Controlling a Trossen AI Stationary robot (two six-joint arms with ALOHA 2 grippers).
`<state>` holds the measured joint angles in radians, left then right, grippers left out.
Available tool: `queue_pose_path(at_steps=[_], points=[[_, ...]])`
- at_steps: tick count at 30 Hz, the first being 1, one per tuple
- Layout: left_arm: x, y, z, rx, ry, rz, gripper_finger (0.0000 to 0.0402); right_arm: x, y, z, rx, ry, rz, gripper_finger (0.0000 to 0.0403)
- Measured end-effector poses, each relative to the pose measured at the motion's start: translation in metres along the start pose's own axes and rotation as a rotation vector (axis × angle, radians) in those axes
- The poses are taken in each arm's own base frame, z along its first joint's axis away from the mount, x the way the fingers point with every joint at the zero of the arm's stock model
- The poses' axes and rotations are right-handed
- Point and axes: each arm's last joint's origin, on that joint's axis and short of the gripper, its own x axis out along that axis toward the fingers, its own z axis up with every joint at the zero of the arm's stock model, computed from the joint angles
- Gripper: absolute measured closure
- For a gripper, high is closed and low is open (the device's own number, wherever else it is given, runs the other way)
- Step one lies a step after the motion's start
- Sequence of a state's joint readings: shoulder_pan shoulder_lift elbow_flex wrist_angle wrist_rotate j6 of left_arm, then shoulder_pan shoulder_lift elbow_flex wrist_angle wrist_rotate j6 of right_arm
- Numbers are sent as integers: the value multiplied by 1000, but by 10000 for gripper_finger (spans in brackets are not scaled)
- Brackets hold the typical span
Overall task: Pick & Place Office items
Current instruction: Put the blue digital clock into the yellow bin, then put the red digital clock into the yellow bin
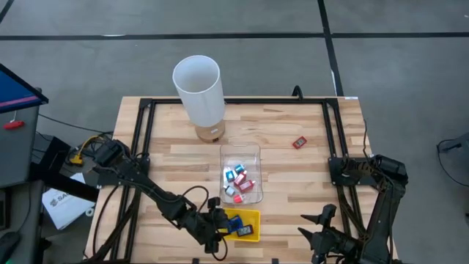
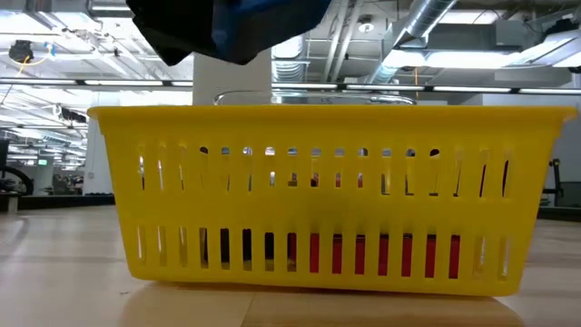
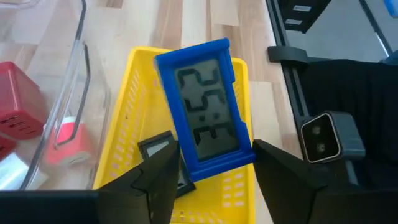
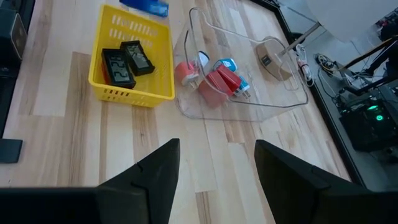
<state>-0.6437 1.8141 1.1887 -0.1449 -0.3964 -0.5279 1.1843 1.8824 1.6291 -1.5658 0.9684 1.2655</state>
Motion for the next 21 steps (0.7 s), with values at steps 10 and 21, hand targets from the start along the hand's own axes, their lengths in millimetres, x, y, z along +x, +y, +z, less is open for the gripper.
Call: queue_pose_path(at_steps=[10,21], points=[[-4,2,1,46,-33,72,167,0,0,0,-3,3,-1,202],[-95,-25,13,147,-299,178,180,13,-31,23,238,28,-25,202]])
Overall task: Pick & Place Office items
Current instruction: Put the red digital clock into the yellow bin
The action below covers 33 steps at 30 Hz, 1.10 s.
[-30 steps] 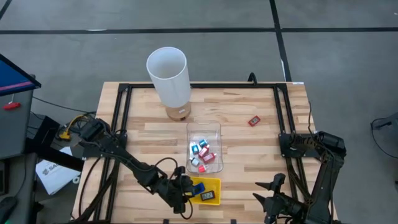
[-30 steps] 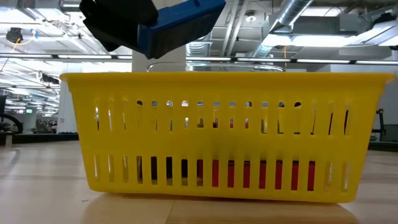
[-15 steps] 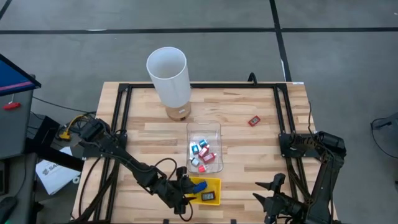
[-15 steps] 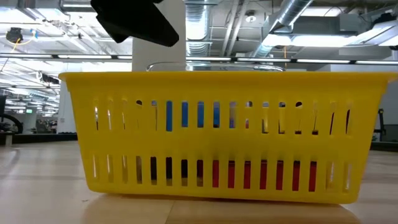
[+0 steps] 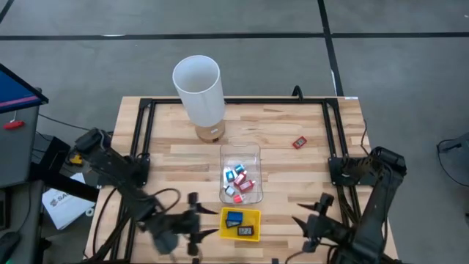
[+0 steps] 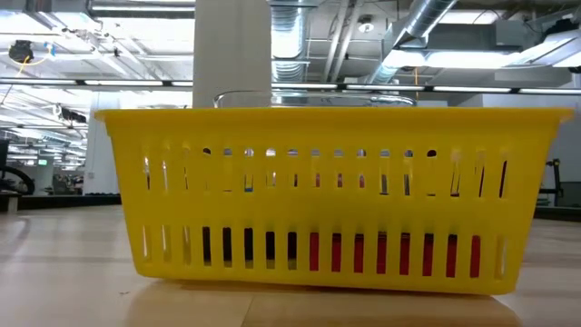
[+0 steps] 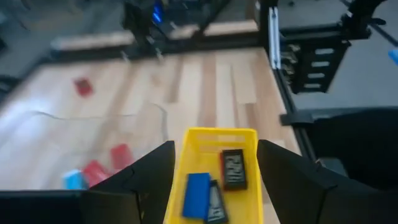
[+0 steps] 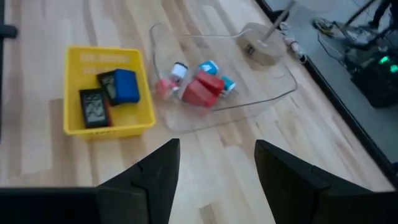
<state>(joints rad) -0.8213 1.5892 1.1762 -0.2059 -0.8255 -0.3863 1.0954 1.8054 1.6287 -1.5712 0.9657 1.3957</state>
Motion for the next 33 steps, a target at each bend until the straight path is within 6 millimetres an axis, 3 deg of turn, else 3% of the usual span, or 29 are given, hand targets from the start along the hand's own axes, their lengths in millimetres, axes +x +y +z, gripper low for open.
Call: queue_pose_path(at_steps=[4,7,12,16,19,25,33], points=[[-33,0,-19,56,-76,103,178,11,-16,18,-6,29,-25,202],[-45,13,-42,57,-108,178,173,26,-34,28,-29,56,-68,202],[-42,56,-80,3,-77,236,170,53,-79,28,-7,102,-146,202],[-30,94,-91,-26,-83,256,169,66,-108,11,88,82,-114,202],[-27,119,-80,-31,-191,215,169,71,-131,-2,184,42,-57,202],[-41,162,-34,27,-528,143,169,84,-195,-13,466,99,-27,202],[-46,175,19,133,-636,148,169,109,-250,4,749,102,-151,202]])
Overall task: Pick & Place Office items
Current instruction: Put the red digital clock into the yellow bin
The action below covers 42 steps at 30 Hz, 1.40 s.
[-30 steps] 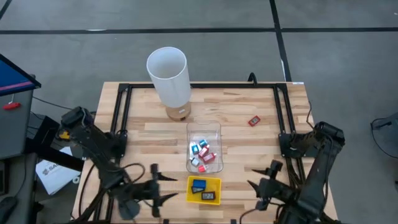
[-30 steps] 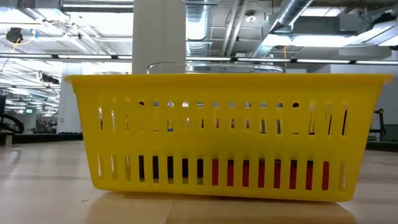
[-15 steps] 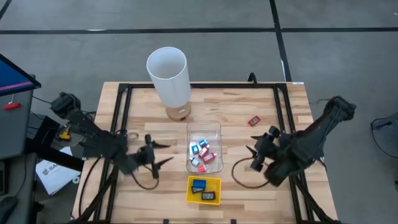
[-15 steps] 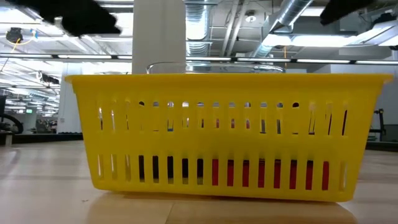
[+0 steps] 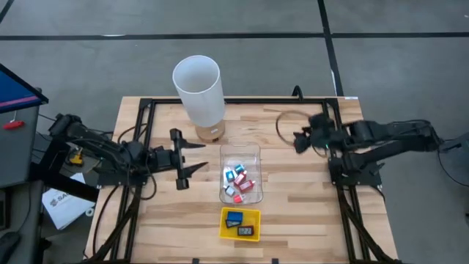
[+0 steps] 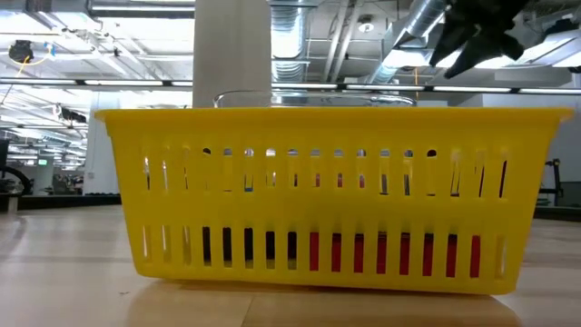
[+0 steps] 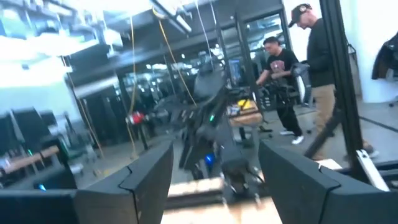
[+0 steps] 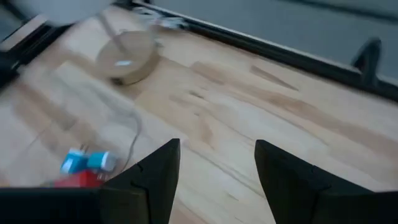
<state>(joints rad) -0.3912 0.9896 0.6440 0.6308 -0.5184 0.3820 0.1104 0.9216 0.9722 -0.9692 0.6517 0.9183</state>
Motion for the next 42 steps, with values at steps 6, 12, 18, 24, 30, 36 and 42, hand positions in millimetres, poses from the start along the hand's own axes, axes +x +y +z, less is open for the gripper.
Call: queue_pose_path(at_steps=[6,12,18,24,30,36,42], points=[[10,0,20,59,-55,-12,169,21,-23,31,182,75,-45,202],[11,-1,17,96,-29,-22,169,34,-46,53,371,-13,-108,202],[-1,1,20,171,72,110,169,52,-69,54,559,-41,-272,202],[-15,4,28,208,149,240,169,89,-78,22,713,44,-419,202],[-25,8,29,191,109,245,169,116,-80,-3,930,62,-542,202],[-29,10,28,187,89,228,169,130,-72,-12,992,82,-595,202],[-28,10,27,192,87,226,169,148,-60,-27,942,143,-666,202]])
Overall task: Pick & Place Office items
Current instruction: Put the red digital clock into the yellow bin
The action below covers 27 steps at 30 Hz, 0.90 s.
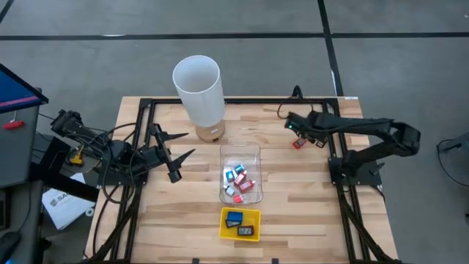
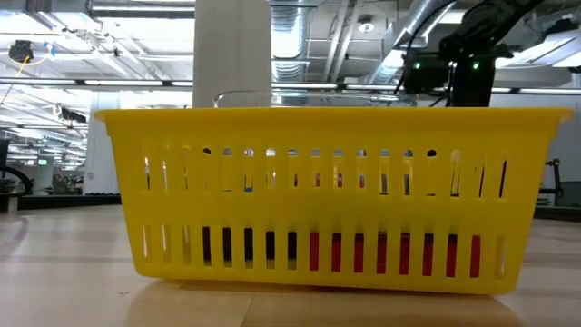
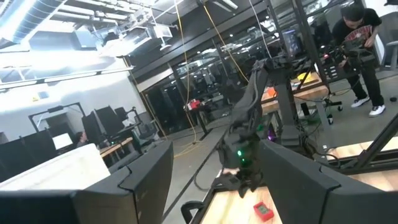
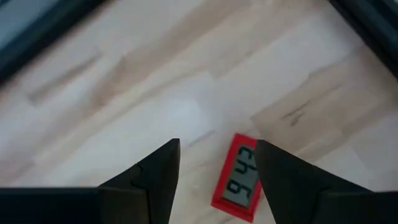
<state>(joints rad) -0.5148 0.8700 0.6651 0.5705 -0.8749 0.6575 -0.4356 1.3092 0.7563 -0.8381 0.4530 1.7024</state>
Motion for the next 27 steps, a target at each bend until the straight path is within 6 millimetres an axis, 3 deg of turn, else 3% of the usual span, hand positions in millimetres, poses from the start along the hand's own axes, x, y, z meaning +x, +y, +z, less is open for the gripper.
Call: queue_pose_path(at_steps=[9,27], points=[[0,0,1,-11,-13,-12,169,28,3,-23,-36,56,-153,202],[-9,-7,6,-38,-41,-74,169,55,6,-40,-175,106,-236,202]])
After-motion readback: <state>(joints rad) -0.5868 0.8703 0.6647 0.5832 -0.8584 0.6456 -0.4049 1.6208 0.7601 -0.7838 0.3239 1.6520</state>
